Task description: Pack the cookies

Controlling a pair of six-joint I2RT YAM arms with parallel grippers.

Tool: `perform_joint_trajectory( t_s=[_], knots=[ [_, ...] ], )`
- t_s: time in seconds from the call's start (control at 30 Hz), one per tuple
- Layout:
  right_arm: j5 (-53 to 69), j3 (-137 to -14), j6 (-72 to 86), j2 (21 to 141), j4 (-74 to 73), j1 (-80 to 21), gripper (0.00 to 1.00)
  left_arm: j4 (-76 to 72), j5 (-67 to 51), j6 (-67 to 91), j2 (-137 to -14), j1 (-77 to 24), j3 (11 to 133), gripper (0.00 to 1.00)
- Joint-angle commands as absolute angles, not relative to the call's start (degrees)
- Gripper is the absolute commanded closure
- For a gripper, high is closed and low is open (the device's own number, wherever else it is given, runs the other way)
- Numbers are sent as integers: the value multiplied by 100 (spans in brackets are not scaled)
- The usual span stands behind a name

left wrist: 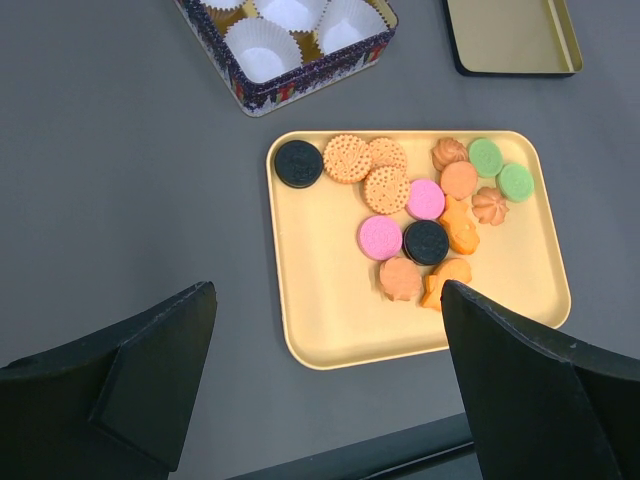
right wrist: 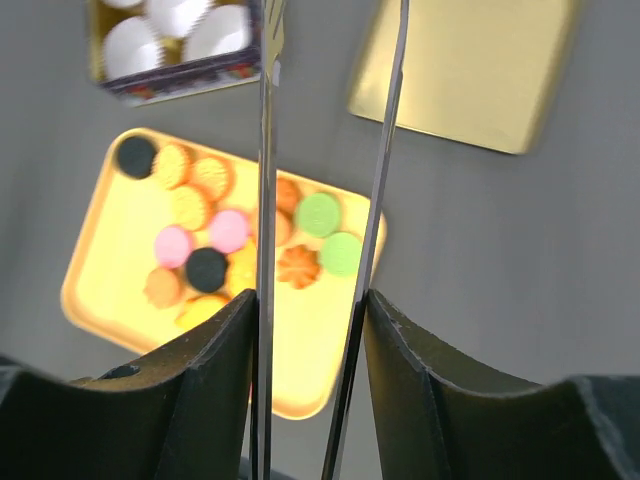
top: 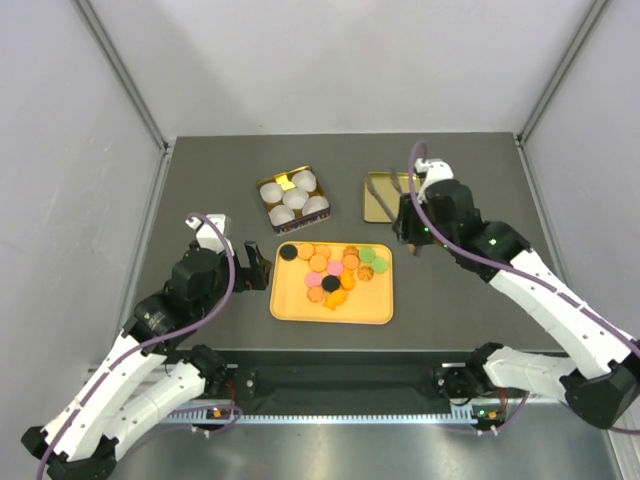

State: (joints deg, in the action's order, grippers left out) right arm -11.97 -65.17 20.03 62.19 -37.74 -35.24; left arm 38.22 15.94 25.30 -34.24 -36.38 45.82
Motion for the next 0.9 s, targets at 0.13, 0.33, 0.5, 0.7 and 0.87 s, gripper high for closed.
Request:
perform_joint_trajectory(
  t_s=[0.13, 0.33, 0.5, 0.7, 0.87],
  knots=[
    [-1537, -7251, 2197, 6820, -3823, -4762, 55, 3744, 1687, 2479, -3366, -3647, 4588, 1],
    [-1749, -7058, 2469, 7093, -3850, -5834, 57, 3753, 1688, 2487, -3375, -3647, 4588, 1],
    [-1898, -6865, 2619, 7207, -3841, -6301, 56, 3753, 1696, 2487, -3392, -3647, 4597, 1],
    [-1863, -6583, 2725, 7269, -3858, -6469, 56, 3744, 1696, 2487, -3384, -3656, 4588, 1],
    [-1828, -6486, 2777, 7409, -3762, -6556, 56, 3744, 1705, 2487, -3393, -3647, 4597, 1]
  ],
)
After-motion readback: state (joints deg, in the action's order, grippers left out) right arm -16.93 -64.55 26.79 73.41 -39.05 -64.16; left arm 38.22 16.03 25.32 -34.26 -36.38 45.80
